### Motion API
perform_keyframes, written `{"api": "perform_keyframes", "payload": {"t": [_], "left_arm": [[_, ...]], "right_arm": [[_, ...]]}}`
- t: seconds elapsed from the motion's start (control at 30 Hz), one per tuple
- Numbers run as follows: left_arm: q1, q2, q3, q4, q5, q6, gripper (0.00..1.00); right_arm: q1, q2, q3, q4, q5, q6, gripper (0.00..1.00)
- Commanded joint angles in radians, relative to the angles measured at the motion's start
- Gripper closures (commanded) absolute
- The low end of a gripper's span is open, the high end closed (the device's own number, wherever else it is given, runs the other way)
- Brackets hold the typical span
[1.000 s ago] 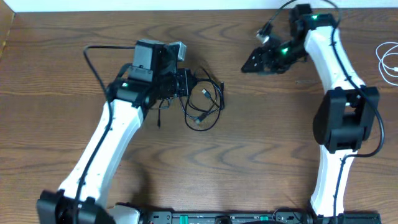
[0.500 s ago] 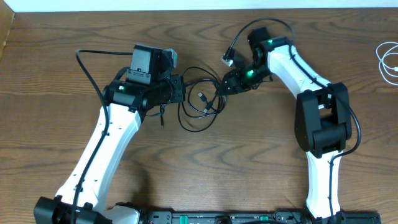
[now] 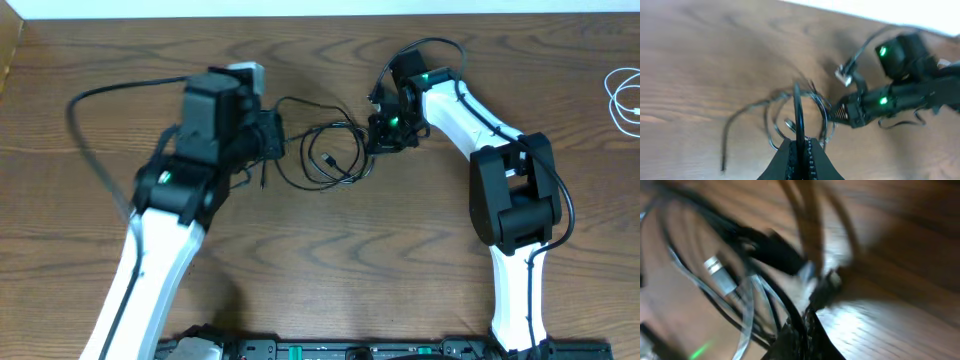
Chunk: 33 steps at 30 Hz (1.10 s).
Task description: Untangle cables
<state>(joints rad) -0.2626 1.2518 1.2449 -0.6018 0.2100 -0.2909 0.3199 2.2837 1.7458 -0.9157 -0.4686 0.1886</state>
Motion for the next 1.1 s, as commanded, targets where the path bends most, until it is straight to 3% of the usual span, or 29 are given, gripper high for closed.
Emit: {"api": "perform_keyframes", "payload": {"t": [0.0, 0.23, 0.6, 0.83, 1.07], "left_arm": [[0.005, -0.134, 0.018, 0.005, -0.159, 0.013, 0.93], [0.011, -0.304, 0.018, -0.037, -0.338, 0.028, 0.93], [0.128, -0.298, 0.018, -0.151, -0.346, 0.032, 0.93], [0.195, -0.180, 0.018, -0.190, -0.341, 0.058, 0.93], [0.195, -0.016, 0.018, -0.191, -0.268, 0.058, 0.93]], "right_arm": [[-0.007, -0.005, -0.006, -0.016, 0.190, 0.139, 0.99], [-0.056, -0.005, -0.006, -0.077, 0.354, 0.208, 0.99], [-0.303, -0.006, 0.008, -0.132, 0.383, 0.193, 0.99], [-0.492, -0.061, 0.152, -0.345, 0.096, -0.067, 0.99], [-0.460, -0.331, 0.214, -0.347, -0.181, -0.232, 0.99]]}}
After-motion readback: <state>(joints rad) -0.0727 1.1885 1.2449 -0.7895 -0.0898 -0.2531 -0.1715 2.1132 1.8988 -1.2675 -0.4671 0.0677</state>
